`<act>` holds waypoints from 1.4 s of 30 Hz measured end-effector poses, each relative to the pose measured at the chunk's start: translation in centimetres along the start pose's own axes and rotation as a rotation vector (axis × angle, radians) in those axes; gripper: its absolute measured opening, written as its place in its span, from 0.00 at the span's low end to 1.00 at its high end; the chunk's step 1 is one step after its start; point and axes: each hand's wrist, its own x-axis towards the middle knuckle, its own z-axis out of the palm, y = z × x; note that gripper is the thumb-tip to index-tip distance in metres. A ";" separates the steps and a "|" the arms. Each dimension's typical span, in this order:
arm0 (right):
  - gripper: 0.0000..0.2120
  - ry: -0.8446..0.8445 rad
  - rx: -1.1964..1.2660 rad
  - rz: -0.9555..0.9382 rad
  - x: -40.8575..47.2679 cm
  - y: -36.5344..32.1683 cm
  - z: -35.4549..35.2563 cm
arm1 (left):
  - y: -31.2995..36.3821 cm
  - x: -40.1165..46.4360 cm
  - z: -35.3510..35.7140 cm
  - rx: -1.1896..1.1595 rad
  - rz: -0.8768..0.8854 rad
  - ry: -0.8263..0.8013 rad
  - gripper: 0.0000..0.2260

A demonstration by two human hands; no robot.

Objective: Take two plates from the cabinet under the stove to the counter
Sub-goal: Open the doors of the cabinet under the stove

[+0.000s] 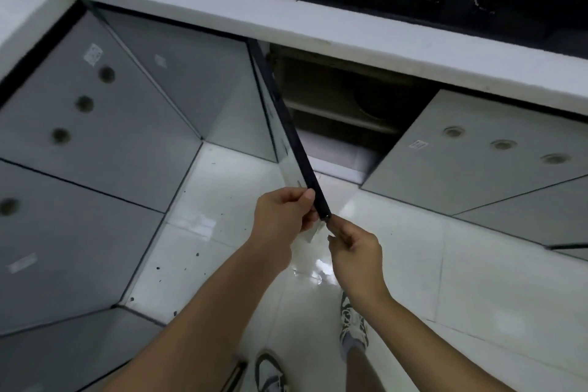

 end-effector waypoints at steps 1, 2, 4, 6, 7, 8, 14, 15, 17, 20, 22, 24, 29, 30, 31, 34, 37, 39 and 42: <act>0.24 -0.006 0.003 -0.003 -0.8 -0.1 1.1 | -0.1 -0.1 -1.2 0.009 0.007 -0.001 0.05; 0.24 -0.012 0.003 -0.010 -1.5 -0.3 2.2 | -0.2 -0.1 -2.3 0.020 0.014 -0.004 0.06; 0.25 -0.025 -0.003 -0.023 -2.9 -0.6 4.4 | -0.2 -0.2 -4.6 0.038 0.025 -0.008 0.06; 0.26 -0.040 -0.010 -0.020 -3.9 -0.8 6.5 | -0.2 -0.2 -6.8 0.048 0.037 -0.003 0.06; 0.26 -0.048 -0.012 -0.020 -4.4 -0.9 7.6 | -0.2 -0.2 -7.8 0.057 0.046 -0.001 0.07; 0.26 -0.060 -0.012 -0.026 -5.0 -1.2 8.9 | -0.2 -0.1 -9.1 0.072 0.055 0.008 0.07; 0.27 -0.185 0.023 -0.041 -6.4 -3.0 14.0 | 0.9 0.9 -14.6 0.197 0.104 0.101 0.07; 0.27 -0.209 0.023 -0.041 -6.5 -3.2 14.8 | 1.1 1.2 -15.5 0.208 0.102 0.111 0.07; 0.27 -0.258 0.022 -0.050 -6.5 -3.6 16.4 | 1.6 1.6 -17.0 0.237 0.102 0.141 0.07; 0.29 -0.328 0.015 -0.059 -6.4 -4.2 18.6 | 2.2 2.4 -19.0 0.263 0.138 0.209 0.09; 0.30 -0.371 -0.003 -0.068 -6.2 -4.6 19.9 | 2.6 2.7 -20.2 0.277 0.159 0.239 0.09; 0.32 -0.402 -0.028 -0.071 -6.0 -5.0 21.1 | 3.0 2.8 -21.3 0.283 0.166 0.253 0.09; 0.35 -0.455 -0.035 -0.061 -5.7 -5.9 23.1 | 4.0 3.5 -23.1 0.284 0.176 0.284 0.06; 0.36 -0.461 -0.035 -0.057 -5.6 -5.9 23.3 | 4.2 3.6 -23.3 0.288 0.177 0.284 0.06; 0.36 -0.465 -0.037 -0.054 -5.4 -6.0 23.4 | 4.2 3.7 -23.4 0.293 0.177 0.285 0.05; 0.35 -0.472 -0.048 -0.065 -5.1 -5.8 23.2 | 4.2 3.7 -23.4 0.307 0.169 0.294 0.06; 0.33 -0.462 -0.048 -0.093 -5.1 -5.9 22.4 | 4.1 3.5 -23.0 0.355 0.251 0.348 0.08; 0.29 -0.407 -0.029 -0.083 -4.8 -6.1 21.5 | 4.5 3.2 -22.1 0.443 0.389 0.416 0.06; 0.24 -0.300 0.034 -0.042 -3.6 -6.9 19.5 | 5.7 2.5 -19.6 0.558 0.563 0.413 0.04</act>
